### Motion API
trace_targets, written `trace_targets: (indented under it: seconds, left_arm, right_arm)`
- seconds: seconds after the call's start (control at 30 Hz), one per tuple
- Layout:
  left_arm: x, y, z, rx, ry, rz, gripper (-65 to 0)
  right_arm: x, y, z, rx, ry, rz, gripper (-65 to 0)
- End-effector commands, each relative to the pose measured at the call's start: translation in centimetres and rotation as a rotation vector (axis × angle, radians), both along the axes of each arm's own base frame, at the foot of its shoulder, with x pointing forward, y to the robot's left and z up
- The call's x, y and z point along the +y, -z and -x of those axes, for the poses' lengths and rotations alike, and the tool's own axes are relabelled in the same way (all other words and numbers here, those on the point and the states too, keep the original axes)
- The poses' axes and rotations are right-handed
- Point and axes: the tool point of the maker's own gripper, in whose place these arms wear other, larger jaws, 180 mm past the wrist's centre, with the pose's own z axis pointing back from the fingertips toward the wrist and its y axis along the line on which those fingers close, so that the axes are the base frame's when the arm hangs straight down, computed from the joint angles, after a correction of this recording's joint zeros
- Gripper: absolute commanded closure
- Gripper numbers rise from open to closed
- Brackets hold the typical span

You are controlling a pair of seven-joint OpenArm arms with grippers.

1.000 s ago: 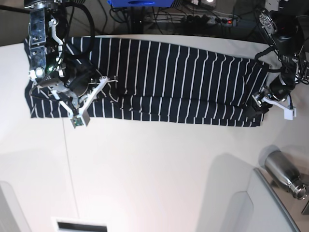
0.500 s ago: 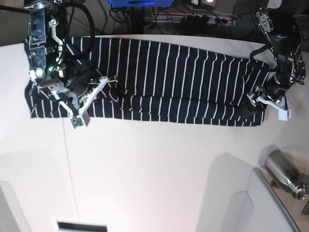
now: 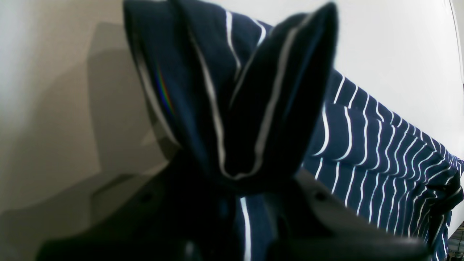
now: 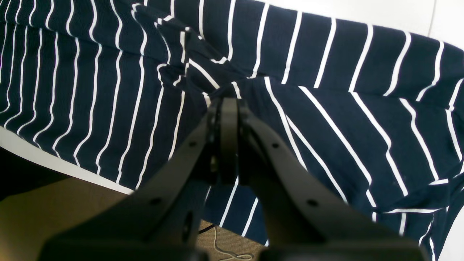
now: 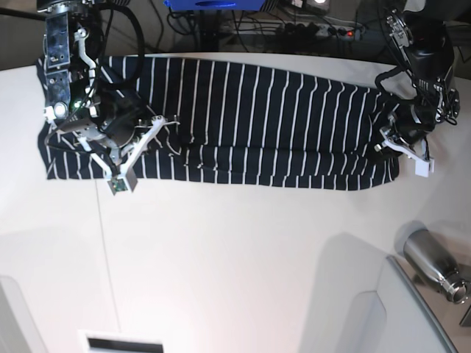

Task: Layout the t-shirt on the table in an organized manner, then fold the t-shirt properly
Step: 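Grasp the shirt end with the left gripper and lift it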

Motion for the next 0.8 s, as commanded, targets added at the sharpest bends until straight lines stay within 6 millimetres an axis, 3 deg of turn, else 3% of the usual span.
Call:
trace_targets:
  seconds: [0.0, 0.13, 0.33, 0.43, 0.53, 0.57, 0.63, 0.77]
  left_arm:
    - [0.8, 0.4, 0.5, 0.067, 0.026, -0.045, 0.0]
    - [3.2, -2.1, -1.3, -0.036, 0.002, -0.123, 0.0]
    - [7.0, -6.4, -1.8, -0.128, 0.028, -0.281, 0.0]
    - [7.5, -9.4, -2.1, -0.189, 0.084, -0.382, 0.0]
    - [5.7, -12.5, -1.7, -0.262, 0.185, -0.487, 0.0]
    - [3.9, -13.0, -1.5, -0.279, 0.234, -0.5, 0.0]
    - [1.1, -13.6, -0.8, -0.276, 0.327, -0.529, 0.0]
    - [-3.4, -13.6, 0.0, -0.235, 0.356, -0.529, 0.0]
  right_arm:
    - [0.1, -0.8, -0.7, -0.036, 0.002, -0.01, 0.0]
    - [0.1, -0.8, -0.7, -0.036, 0.002, -0.01, 0.0]
    - [0.1, -0.8, -0.8, -0.038, 0.002, -0.01, 0.0]
    - [0.1, -0.9, -0.8, -0.039, 0.002, -0.01, 0.0]
    - [0.1, -0.9, -0.8, -0.041, 0.002, -0.01, 0.0]
    - [0.1, -1.0, -1.0, -0.044, 0.002, -0.01, 0.0]
    - [0.1, -1.1, -1.0, -0.045, 0.002, -0.01, 0.0]
    - [0.1, -1.1, -1.0, -0.047, 0.002, -0.01, 0.0]
